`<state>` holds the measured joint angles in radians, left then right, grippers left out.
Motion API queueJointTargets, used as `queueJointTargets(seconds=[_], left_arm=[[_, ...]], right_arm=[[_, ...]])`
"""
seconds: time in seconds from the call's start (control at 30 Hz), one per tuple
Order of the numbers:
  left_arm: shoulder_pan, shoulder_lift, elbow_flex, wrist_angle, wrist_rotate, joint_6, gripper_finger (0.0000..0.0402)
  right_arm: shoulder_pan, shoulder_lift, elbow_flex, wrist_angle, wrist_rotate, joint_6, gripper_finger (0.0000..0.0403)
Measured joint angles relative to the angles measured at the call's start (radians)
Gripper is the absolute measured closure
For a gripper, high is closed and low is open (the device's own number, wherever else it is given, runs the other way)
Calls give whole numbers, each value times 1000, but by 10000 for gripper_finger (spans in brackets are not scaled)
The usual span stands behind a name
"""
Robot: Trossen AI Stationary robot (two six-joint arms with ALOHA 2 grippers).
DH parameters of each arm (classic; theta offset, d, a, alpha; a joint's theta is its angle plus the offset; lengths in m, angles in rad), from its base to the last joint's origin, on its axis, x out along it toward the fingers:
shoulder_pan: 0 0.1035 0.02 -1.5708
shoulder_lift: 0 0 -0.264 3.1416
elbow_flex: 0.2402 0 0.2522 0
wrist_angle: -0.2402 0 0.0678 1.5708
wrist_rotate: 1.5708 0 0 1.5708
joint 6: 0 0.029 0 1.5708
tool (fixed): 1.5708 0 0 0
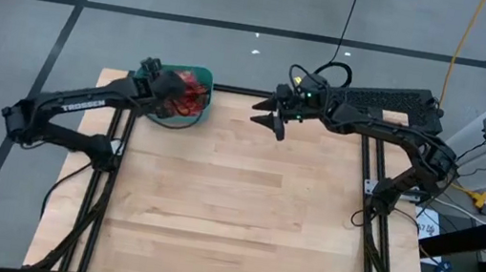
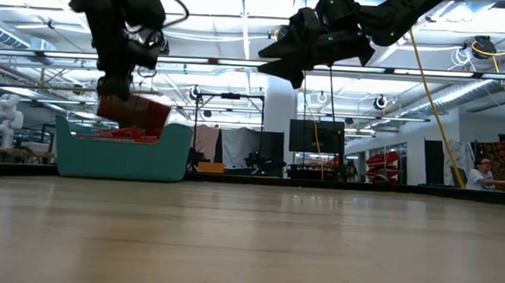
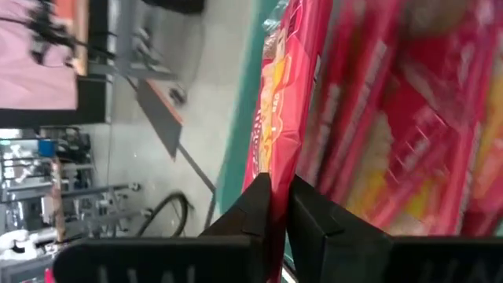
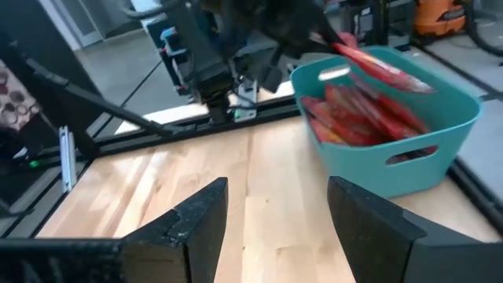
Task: Sort popcorn bags into baskets
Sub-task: Put the red popcorn bag into the green bin, then return to Home Position
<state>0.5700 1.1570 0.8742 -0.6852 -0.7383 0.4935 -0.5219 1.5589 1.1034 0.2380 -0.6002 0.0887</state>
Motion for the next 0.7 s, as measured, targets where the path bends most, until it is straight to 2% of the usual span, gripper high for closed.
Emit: queueJointTargets(seconds=[0.27,0.7], left_arm=[[14,76,0,-12,3,-31,368],[13,78,0,-1,-9,-69,287]], right_arm=[[34,0,0,-65,-2,-43,190],[40,0,0,-85,-2,-49,190]])
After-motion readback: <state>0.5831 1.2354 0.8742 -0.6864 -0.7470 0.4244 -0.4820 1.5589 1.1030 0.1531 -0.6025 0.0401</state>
